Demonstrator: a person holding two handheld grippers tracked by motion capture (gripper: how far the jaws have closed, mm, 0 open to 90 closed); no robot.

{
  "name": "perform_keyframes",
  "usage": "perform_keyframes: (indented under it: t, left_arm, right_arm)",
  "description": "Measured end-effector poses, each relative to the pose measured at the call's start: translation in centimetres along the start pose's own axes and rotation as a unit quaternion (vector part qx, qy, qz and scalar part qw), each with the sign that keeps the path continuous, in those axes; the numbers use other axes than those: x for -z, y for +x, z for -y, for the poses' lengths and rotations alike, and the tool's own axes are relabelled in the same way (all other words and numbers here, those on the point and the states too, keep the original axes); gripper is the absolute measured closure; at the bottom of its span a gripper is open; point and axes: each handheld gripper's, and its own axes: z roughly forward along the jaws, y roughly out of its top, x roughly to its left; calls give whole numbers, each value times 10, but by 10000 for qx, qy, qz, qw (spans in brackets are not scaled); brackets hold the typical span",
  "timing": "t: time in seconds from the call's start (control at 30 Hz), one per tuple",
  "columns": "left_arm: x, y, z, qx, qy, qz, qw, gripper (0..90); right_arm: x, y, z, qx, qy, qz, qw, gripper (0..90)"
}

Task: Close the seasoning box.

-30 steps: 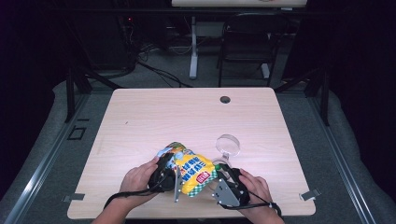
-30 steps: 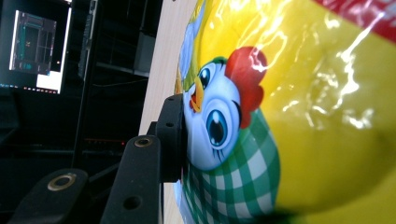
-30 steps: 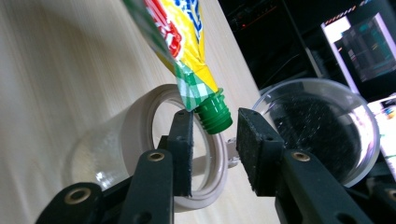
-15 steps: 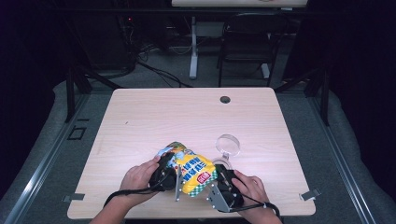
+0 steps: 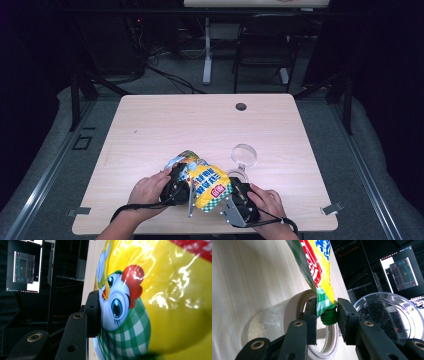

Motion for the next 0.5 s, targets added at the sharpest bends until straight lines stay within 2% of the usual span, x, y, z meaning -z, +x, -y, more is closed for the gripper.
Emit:
perform_keyframes:
  t: [0.03,0.2,0.3,0.5]
  left_arm:
    - [1,1,0,-85,67,0,9999,645]
    - [2,2,-1,-124,69,-83,9999,645]
    - [2,3,-2,-147,68,-106,9998,645]
    - [4,6,-4,-342,96,-236,9991,646]
  right_arm:
    - [0,0,0,-63,-19,0,10000,706]
    - [0,-2,1,-372,-37,-58,9993,706]
    - [0,-2,2,-390,-47,-30,9992,706]
    - [0,-1,2,-381,-55,30,9993,707]
